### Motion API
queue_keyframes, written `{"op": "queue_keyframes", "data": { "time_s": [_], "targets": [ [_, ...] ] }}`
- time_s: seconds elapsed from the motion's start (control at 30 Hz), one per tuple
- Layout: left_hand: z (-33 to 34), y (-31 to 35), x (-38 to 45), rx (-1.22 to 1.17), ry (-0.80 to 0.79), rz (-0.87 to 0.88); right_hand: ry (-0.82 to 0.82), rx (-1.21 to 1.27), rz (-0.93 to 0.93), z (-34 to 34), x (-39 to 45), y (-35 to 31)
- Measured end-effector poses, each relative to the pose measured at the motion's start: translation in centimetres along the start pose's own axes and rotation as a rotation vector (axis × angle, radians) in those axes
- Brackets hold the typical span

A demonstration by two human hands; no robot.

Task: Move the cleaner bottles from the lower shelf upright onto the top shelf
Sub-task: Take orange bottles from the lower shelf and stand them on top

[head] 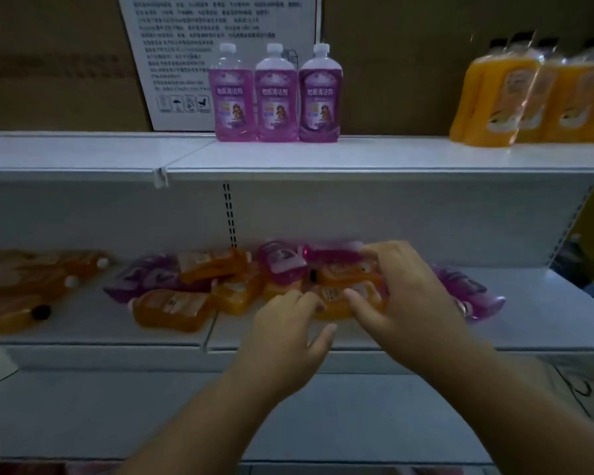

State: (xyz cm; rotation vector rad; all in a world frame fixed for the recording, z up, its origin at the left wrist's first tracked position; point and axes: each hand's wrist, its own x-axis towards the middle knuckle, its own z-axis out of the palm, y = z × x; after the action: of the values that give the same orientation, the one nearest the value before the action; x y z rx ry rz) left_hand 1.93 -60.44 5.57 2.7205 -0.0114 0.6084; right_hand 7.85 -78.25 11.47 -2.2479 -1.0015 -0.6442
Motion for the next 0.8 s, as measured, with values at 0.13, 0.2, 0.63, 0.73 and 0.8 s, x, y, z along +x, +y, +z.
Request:
{"op": "queue_keyframes", "data": {
  "time_s": [0.13, 0.2, 0.63, 0.73, 0.8],
  "targets": [
    [3.6, -2.3, 2.7, -0.044, -0.131, -0.009, -0.016, -0.060, 0.143, 2.1, -0.5, 2.2],
    [5.4, -2.8, 4.5, -0.085, -0.200, -0.018, -0.030, -0.083, 0.217, 2.7, -0.5, 3.4],
    [14.8, -5.8, 14.6, 0.133, -0.278, -0.376, -0.139, -0.166, 0.538, 4.6, -1.1, 11.3],
    [14.6, -5.4, 14.7, 0.020, -0.363, -0.462, -0.213, -0.133, 0.566, 4.9, -1.3, 14.3],
    [14.3, -4.5, 13.8, -0.113, -0.371, -0.510, -0.261, -0.137, 0.544, 5.3, -1.3, 16.7]
  ]
}}
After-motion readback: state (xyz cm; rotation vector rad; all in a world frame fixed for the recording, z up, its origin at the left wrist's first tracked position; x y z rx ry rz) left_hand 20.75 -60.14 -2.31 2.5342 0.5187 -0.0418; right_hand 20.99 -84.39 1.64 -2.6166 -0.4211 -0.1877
